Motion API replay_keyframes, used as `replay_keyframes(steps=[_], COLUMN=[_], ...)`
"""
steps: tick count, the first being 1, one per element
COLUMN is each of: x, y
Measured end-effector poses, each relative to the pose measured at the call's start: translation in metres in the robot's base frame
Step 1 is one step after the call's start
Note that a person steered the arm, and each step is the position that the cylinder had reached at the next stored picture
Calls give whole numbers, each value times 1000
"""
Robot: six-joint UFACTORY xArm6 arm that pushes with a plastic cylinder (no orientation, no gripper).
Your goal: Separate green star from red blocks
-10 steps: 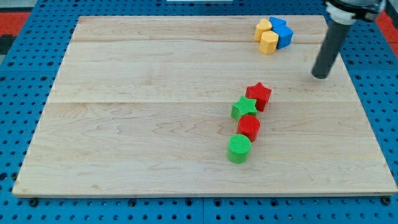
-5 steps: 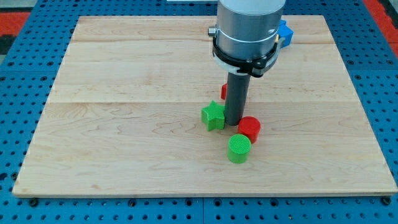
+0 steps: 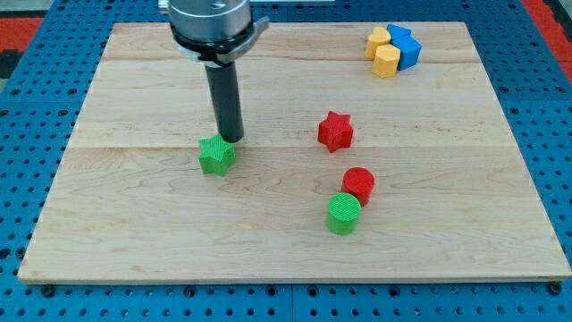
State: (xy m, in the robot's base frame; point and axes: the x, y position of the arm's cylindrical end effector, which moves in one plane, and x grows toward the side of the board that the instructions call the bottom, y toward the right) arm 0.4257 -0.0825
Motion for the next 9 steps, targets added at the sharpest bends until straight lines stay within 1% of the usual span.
replay_keyframes(steps=[1,2,3,4,5,6,7,8,9], x=[12,23,26,31,73,68,11,62,51], y=[-5,-29,-46,-84,-19,-8,9,36,53])
